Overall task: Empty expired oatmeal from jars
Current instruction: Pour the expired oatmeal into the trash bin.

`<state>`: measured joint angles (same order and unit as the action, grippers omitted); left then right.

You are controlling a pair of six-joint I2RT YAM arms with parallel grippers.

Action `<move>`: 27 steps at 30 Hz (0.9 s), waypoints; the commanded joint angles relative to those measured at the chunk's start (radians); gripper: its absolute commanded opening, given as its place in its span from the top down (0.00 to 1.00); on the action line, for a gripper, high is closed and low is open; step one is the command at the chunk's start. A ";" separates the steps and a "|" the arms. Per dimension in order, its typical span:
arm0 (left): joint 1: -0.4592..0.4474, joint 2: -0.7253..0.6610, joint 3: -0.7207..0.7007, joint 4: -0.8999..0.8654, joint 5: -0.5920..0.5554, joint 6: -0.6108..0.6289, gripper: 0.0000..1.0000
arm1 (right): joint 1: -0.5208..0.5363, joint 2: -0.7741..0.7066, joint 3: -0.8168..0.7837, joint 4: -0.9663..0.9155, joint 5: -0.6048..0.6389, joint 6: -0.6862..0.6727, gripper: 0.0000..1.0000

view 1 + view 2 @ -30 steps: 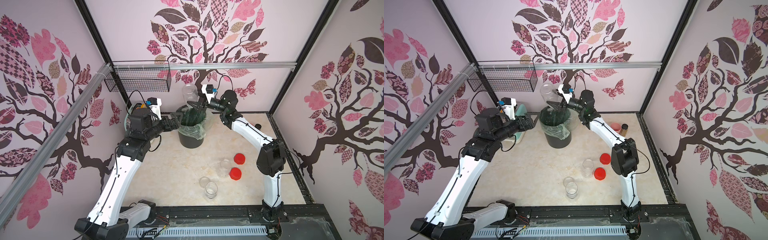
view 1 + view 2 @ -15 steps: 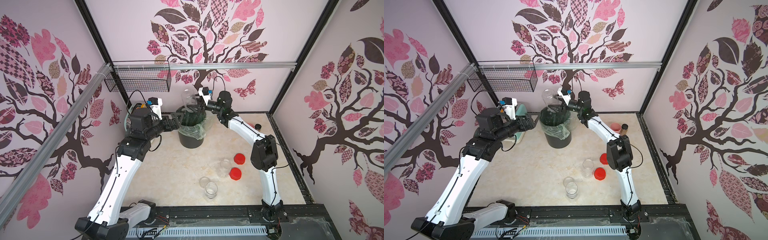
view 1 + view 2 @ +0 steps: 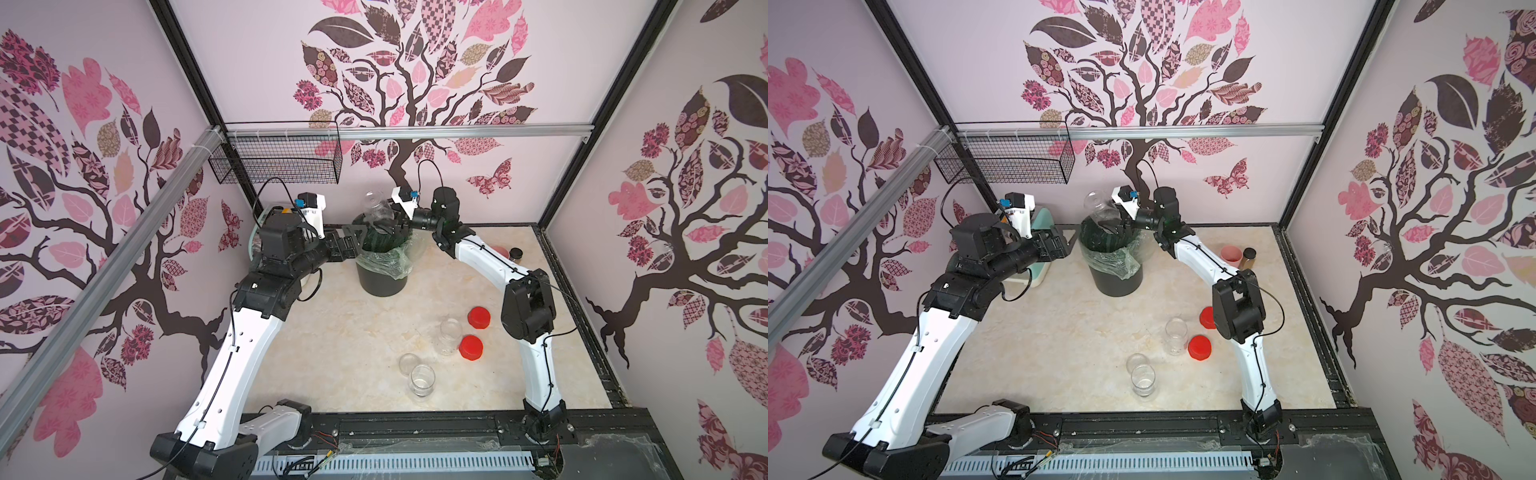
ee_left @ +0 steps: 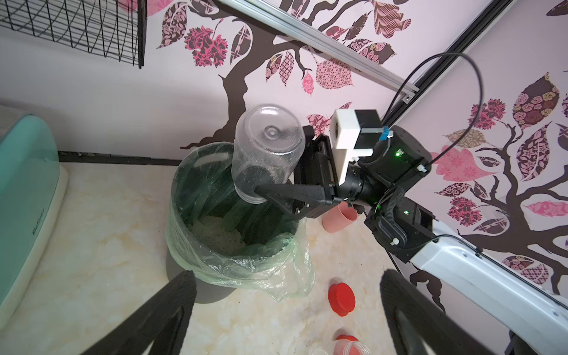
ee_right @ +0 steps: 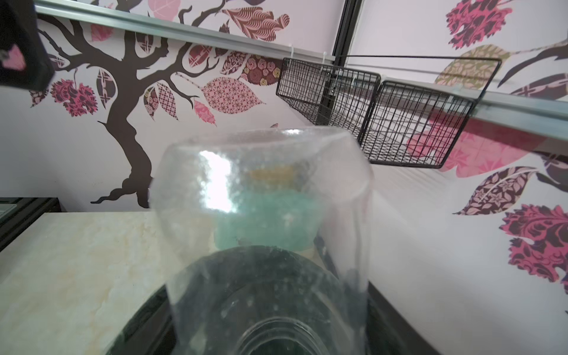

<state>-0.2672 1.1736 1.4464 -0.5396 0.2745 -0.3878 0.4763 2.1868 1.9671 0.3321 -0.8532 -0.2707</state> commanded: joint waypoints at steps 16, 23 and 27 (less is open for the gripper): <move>-0.128 0.232 0.221 0.037 -0.045 0.134 0.02 | 0.038 -0.225 -0.129 0.000 -0.028 -0.163 0.71; -0.129 0.254 0.198 0.093 -0.041 0.153 0.06 | 0.060 -0.236 -0.143 -0.002 -0.038 -0.163 0.70; -0.130 0.259 0.193 0.104 -0.043 0.148 0.14 | 0.066 -0.240 -0.149 -0.002 -0.035 -0.163 0.70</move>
<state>-0.3912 1.4204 1.6436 -0.4984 0.2108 -0.2584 0.5190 1.9751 1.8225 0.3309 -0.8669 -0.4274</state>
